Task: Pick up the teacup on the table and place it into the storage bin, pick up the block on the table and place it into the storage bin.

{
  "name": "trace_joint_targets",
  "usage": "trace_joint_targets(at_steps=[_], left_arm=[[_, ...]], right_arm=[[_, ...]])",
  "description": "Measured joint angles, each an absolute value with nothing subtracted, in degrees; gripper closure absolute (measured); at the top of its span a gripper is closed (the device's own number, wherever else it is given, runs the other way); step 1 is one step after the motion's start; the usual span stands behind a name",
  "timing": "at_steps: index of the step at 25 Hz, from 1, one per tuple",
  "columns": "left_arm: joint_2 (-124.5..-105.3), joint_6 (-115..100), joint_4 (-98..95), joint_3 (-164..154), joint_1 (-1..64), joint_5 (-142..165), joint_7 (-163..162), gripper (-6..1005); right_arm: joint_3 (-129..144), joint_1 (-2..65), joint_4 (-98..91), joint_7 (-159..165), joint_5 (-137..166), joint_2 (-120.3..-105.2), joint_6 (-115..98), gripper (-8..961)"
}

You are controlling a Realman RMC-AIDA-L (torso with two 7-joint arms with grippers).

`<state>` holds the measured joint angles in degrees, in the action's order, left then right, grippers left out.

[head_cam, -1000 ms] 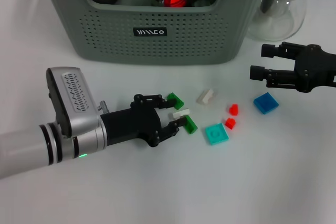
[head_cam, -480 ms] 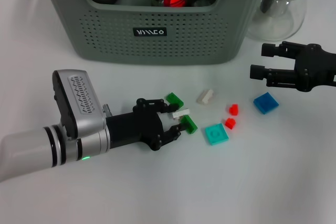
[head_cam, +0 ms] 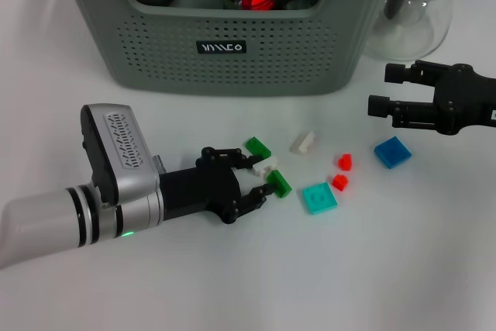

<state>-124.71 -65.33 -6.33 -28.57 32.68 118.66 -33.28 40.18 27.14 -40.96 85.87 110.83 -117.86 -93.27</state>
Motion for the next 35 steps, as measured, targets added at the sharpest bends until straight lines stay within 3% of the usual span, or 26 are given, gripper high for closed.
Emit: trace_joint_targets(at_steps=[26,35], left_arm=[[-124.81,-62.8,-5.8,-28.0,33.8,118.1,-33.0,641],[-124.71,-64.3,-6.1,-28.0,33.4,118.1,-33.4,800]], right_arm=[[40.3,26.7,-40.9,85.7,110.8,-117.86,-92.9,96],[40.3,26.8,-40.9,85.8,110.8,-117.86,-93.0,96]])
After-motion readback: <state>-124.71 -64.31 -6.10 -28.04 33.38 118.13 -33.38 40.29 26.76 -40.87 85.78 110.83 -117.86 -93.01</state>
